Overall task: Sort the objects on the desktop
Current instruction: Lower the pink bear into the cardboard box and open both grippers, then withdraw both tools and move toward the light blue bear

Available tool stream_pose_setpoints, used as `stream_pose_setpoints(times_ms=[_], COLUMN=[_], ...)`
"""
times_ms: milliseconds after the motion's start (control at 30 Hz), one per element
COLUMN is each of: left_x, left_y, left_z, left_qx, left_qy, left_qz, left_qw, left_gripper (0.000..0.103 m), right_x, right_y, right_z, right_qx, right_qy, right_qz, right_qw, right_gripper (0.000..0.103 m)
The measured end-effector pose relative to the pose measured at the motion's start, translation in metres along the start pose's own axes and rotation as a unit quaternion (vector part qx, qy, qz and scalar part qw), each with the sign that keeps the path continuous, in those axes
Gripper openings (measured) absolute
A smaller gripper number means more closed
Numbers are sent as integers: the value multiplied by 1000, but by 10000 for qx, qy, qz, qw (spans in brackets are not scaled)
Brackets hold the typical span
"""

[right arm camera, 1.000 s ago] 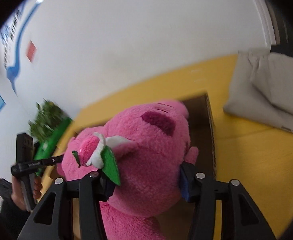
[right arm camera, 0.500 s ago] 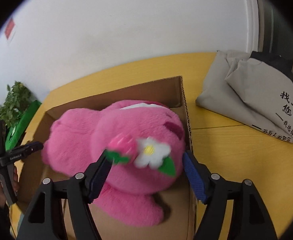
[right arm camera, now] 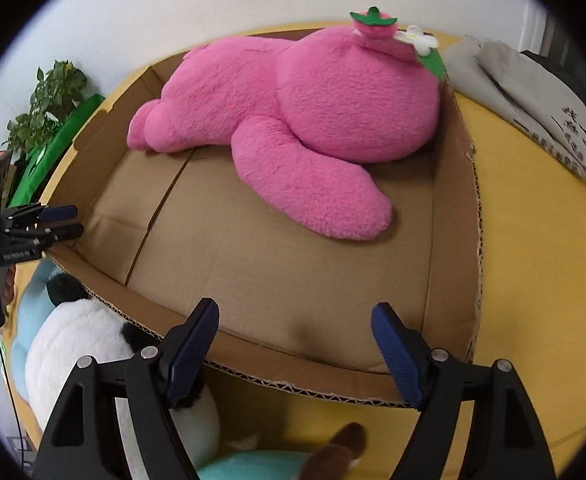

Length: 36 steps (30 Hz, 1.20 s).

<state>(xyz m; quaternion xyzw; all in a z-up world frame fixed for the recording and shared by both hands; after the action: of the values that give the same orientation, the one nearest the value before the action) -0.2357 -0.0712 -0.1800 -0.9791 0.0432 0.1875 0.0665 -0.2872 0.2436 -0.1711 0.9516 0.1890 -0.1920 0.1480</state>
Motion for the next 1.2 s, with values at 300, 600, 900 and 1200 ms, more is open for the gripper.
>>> stream_pose_setpoints(times_ms=[300, 600, 900, 1200], left_x=[54, 66, 110, 147], left_y=[-10, -23, -92, -133], left_z=[-19, -111, -199, -197], left_qx=[119, -172, -204, -80], left_qy=[96, -1335, -2710, -2778], left_qz=[-222, -494, -549, -661], left_qw=[9996, 9897, 9608, 9583], left_gripper=[51, 83, 103, 103], right_x=[69, 81, 116, 145], right_y=[19, 73, 141, 136], right_z=[-16, -124, -183, -201], right_qx=[162, 420, 87, 1171], right_qy=[259, -1386, -2363, -2447], right_qz=[-32, -349, -163, -338], right_qw=[9995, 9888, 9715, 9619], right_gripper=[81, 89, 103, 103])
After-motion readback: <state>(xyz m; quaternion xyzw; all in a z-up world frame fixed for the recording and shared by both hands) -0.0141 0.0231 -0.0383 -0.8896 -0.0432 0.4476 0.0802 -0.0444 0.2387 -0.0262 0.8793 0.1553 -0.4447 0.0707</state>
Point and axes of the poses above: each gripper's, at about its wrist camera, not at the fingertips, and z roughly the way its jaws point, y to its left, x to its underside, the point moved 9 cm from there along z, roughly the way its jaws point, and after that the axes turned 2 degrees about y, right-handed, at the moved point
